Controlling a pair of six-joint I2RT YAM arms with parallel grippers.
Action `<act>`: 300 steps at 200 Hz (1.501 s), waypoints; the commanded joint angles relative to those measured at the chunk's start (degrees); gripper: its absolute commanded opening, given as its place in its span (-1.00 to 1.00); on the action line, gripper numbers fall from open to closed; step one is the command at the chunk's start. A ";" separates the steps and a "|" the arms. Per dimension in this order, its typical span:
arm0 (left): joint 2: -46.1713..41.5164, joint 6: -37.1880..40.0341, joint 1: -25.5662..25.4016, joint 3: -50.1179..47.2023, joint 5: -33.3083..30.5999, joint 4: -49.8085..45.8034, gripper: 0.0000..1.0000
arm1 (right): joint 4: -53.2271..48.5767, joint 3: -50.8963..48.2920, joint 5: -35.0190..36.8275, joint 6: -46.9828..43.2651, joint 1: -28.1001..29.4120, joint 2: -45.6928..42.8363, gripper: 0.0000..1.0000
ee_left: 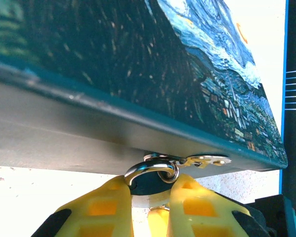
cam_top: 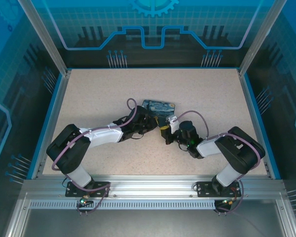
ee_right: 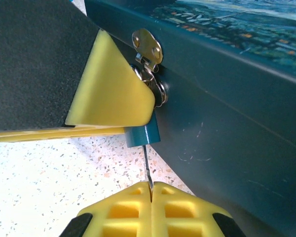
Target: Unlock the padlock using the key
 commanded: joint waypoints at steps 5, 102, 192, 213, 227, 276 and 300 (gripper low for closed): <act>-0.74 -0.46 -1.09 0.92 4.95 1.25 -1.00 | 8.87 2.79 -5.51 2.46 -1.14 0.06 -1.00; 0.18 -0.82 -1.01 0.95 5.27 1.59 -1.00 | 3.23 4.24 3.70 -3.23 3.25 0.84 -1.00; 1.28 -0.99 -1.02 1.19 5.32 1.30 -1.00 | 2.45 4.17 13.99 -10.58 8.24 -0.38 -1.00; 1.19 -1.10 -1.03 1.18 5.34 1.21 -1.00 | 3.09 3.87 15.70 -11.83 9.05 -0.29 -1.00; 1.04 -1.06 -1.03 1.15 5.40 1.24 -1.00 | 3.18 3.79 16.03 -11.98 9.19 -0.38 -1.00; -0.20 -2.11 -1.03 0.93 5.95 1.51 -1.00 | 8.21 2.59 12.27 -8.80 8.15 -0.59 -1.00; -0.66 -2.71 -1.01 0.87 6.05 1.64 -1.00 | 9.12 1.89 10.19 -7.34 7.12 -1.99 -1.00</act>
